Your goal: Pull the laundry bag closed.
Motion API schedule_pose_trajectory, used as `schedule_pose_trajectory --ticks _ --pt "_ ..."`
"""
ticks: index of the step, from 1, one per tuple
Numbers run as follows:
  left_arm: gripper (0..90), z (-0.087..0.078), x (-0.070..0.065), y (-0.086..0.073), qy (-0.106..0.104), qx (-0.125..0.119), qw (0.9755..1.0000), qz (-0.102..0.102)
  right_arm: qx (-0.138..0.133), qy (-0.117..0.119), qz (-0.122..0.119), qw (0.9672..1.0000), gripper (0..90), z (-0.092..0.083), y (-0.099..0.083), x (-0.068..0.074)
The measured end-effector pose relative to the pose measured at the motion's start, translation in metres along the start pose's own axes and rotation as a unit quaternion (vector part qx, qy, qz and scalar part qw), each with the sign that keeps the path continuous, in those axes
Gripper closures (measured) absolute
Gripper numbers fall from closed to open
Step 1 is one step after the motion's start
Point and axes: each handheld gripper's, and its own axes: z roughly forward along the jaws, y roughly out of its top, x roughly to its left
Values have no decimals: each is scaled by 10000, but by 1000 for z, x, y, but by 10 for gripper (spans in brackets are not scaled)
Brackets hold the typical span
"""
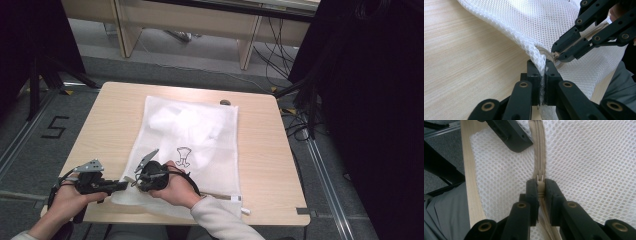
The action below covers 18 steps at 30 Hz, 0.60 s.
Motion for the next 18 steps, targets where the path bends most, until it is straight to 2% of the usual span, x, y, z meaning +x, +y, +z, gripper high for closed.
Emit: schedule_pose_trajectory --ticks 14,18 --pt "847 1 0 0 -33 -33 10000 -23 7 19 -43 10000 824 -4 -6 -2" --pt "846 0 0 0 -13 -49 10000 -8 38 3 24 10000 824 -6 -7 -1"
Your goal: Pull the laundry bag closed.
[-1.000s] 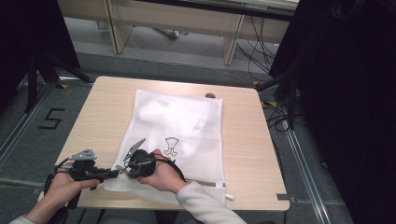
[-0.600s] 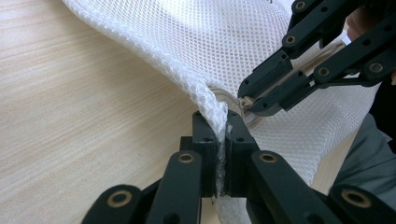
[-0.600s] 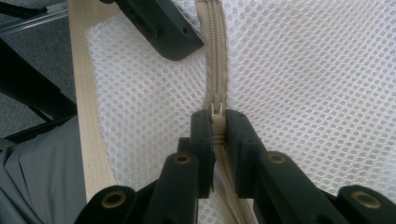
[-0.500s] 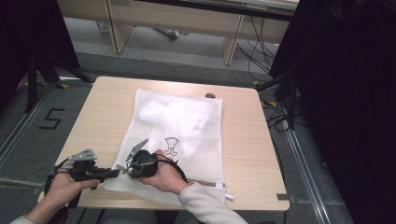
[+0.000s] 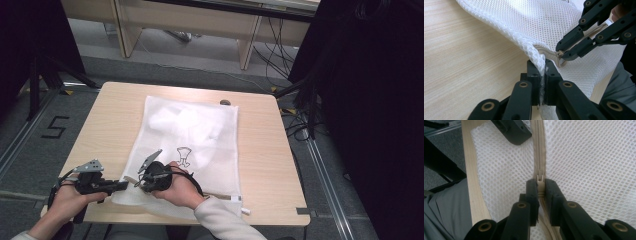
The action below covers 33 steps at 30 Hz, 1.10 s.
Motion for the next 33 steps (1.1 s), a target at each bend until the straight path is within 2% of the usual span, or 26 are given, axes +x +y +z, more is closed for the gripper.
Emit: schedule_pose_trajectory --ticks 6,10,22,33 --pt "847 0 1 0 -14 66 10000 -15 44 30 84 10000 824 0 -5 -2" --pt "846 0 0 0 -13 20 10000 -44 27 19 -6 10000 824 0 -4 -2" --pt "847 0 1 0 -1 49 10000 -29 81 -13 60 9999 824 -2 -6 -2" --pt "847 0 1 0 3 62 10000 -12 85 23 7 10000 824 -3 -6 -3"
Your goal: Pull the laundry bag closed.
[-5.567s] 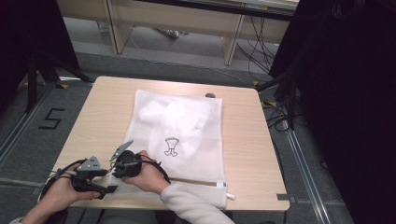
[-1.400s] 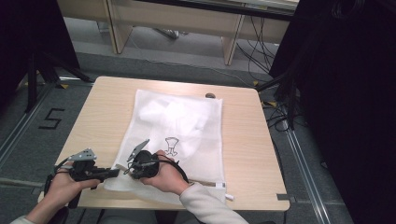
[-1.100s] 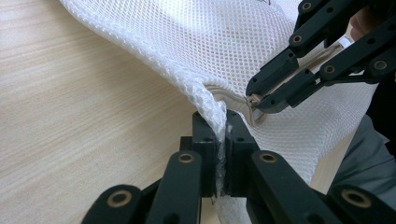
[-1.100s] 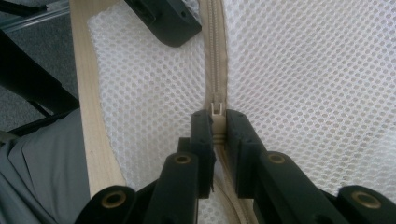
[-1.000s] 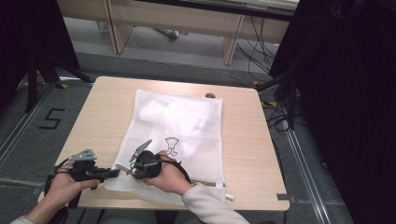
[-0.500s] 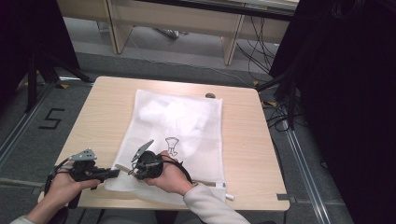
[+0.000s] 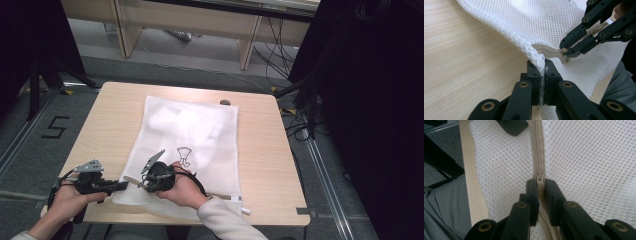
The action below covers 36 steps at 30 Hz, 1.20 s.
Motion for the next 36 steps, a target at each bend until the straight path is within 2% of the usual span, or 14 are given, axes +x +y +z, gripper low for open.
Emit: schedule_pose_trajectory --ticks 6,12,15,17,22,24,30,31,36 --pt "847 0 0 0 -1 -8 10000 -11 37 -30 75 10000 824 -1 -2 0" --pt "847 0 0 0 -2 -11 10000 -17 23 -18 6 10000 824 -2 -3 -1" --pt "847 0 0 0 18 -17 10000 -24 26 -36 90 9999 824 -2 -3 0" --pt "847 0 0 0 22 -12 10000 -14 22 -20 27 10000 824 -3 -3 -1" --pt "848 0 0 0 18 -6 10000 6 17 -17 82 10000 824 -3 -3 -1" --pt "848 0 0 0 9 -1 10000 6 29 -22 22 10000 824 -4 -3 -1" --pt "848 0 0 0 26 -18 10000 -1 48 -47 73 10000 824 -5 -4 -1" --pt "848 0 0 0 19 -18 10000 -8 28 -53 -15 10000 824 -5 -4 -2" --pt "848 0 0 0 28 -12 10000 0 61 -31 22 10000 824 -7 -4 -2"
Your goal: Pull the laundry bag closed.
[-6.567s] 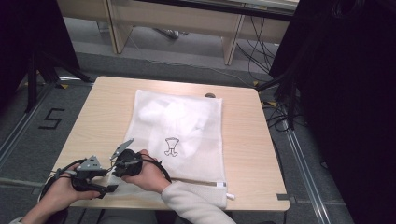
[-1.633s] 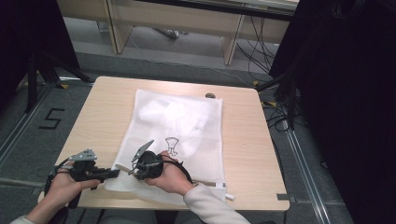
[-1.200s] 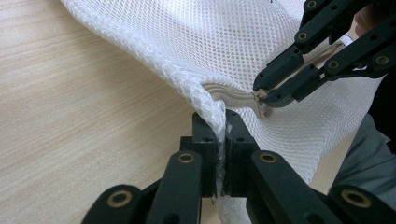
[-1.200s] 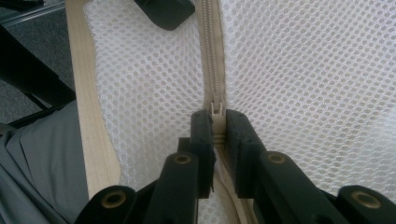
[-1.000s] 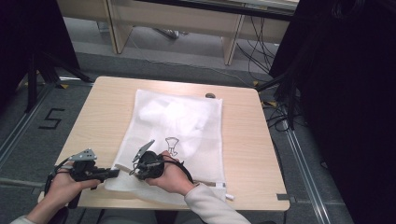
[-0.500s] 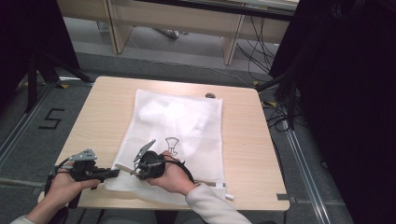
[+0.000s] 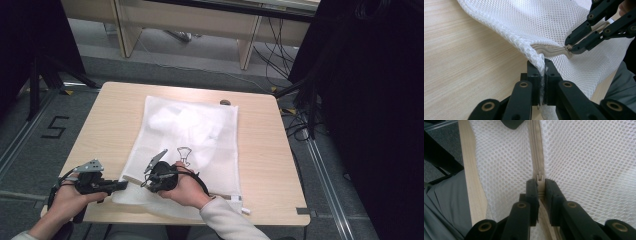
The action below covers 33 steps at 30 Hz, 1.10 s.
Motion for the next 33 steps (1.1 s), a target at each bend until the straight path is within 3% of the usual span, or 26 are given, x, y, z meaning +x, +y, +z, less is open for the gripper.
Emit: schedule_pose_trajectory --ticks 33 --pt "849 0 1 0 46 7 10000 1 63 -70 6 10000 824 -6 -7 -4"
